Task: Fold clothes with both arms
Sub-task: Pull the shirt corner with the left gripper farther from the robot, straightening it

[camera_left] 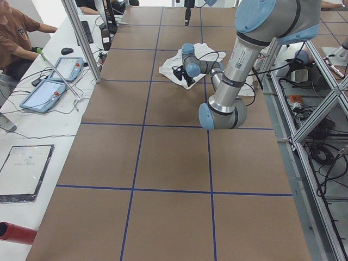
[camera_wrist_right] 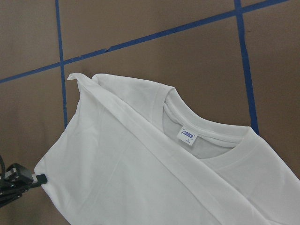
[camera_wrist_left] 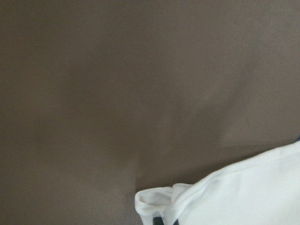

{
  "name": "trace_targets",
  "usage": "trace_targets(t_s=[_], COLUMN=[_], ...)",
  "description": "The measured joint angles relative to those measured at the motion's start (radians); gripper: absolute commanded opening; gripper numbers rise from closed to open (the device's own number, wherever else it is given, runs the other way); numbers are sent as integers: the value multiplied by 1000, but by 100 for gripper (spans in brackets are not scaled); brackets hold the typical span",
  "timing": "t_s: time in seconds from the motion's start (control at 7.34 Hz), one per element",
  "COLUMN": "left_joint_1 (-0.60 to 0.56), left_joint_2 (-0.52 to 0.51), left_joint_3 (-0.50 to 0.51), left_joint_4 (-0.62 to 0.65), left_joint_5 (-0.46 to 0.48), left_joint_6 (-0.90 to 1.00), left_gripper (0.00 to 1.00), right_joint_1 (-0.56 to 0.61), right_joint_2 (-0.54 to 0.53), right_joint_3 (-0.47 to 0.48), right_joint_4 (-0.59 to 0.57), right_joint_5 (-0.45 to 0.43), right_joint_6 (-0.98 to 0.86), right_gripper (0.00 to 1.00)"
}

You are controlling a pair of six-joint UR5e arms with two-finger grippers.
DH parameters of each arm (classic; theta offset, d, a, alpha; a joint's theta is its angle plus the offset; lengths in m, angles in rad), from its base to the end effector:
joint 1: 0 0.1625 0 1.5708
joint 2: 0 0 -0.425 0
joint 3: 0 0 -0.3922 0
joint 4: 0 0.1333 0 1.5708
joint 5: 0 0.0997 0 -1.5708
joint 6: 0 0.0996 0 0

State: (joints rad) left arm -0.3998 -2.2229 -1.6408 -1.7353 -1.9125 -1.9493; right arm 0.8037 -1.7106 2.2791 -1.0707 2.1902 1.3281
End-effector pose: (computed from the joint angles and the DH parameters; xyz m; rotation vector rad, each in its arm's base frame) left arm 0.5948 -0.3598 0.2231 -0.3139 0.8933 -0.5690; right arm -0.2166 -0.3334 0.3239 0.0321 -1.1692 0.1650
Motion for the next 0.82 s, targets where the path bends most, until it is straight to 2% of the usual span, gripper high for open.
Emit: trace_targets(t_s=[0.41, 0.82], left_joint_1=[-121, -271], left_joint_2=[2, -8], left_joint_3=[6, 91], left_joint_4=[6, 2], left_joint_5=[-3, -1], left_joint_6=[60, 226], left_gripper=[0, 0], right_joint_1=[-3, -4], right_joint_2=[2, 6], right_joint_3=[-12, -23], right_joint_4=[0, 0], right_joint_5=[-1, -1], right_joint_6=[-1, -1], right_gripper=[100, 100])
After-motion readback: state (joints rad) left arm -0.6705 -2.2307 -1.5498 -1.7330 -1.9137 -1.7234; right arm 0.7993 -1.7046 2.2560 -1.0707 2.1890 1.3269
